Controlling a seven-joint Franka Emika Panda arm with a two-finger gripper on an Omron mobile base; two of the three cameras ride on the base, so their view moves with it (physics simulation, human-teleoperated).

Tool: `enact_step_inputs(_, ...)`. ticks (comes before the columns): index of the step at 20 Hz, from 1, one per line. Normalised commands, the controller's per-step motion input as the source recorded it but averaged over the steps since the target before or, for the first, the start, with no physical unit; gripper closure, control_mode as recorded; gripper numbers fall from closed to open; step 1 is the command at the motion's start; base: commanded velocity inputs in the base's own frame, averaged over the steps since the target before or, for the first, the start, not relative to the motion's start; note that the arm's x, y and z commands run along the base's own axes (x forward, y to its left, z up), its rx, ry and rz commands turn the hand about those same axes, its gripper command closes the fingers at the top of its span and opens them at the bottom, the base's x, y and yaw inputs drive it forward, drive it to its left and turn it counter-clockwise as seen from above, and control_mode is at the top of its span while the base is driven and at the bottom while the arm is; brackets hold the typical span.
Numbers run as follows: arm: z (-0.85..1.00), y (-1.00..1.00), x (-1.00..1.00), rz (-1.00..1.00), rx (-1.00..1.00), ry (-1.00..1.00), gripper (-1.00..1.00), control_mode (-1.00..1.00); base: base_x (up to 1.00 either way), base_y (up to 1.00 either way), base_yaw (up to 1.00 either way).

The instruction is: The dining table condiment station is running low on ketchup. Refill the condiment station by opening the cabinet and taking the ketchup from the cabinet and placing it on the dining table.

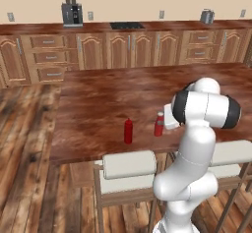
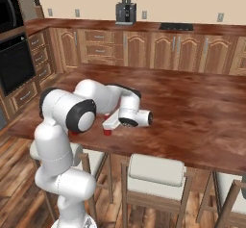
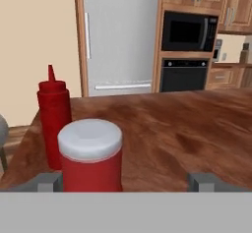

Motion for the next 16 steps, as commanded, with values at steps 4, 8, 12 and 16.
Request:
enact_step_inputs(4, 0.18, -0.01, -0.09, 0.00, 0.00, 0.00, -1.00, -1.00, 0.00, 0.00, 0.00)
enact_step_inputs(8, 0.26, 0.00, -0.07, 0.00, 0.00, 0.00, -1.00, -1.00, 0.00, 0.00, 0.00)
enact_step_inputs(12, 0.34, 0.00, -0.16, 0.00, 0.00, 0.00, -1.00, -1.00, 0.00, 0.00, 0.00)
enact_step_inputs(16, 0.36, 0.00, -0.32, 0.00, 0.00, 0.00, -1.00, -1.00, 0.00, 0.00, 0.00)
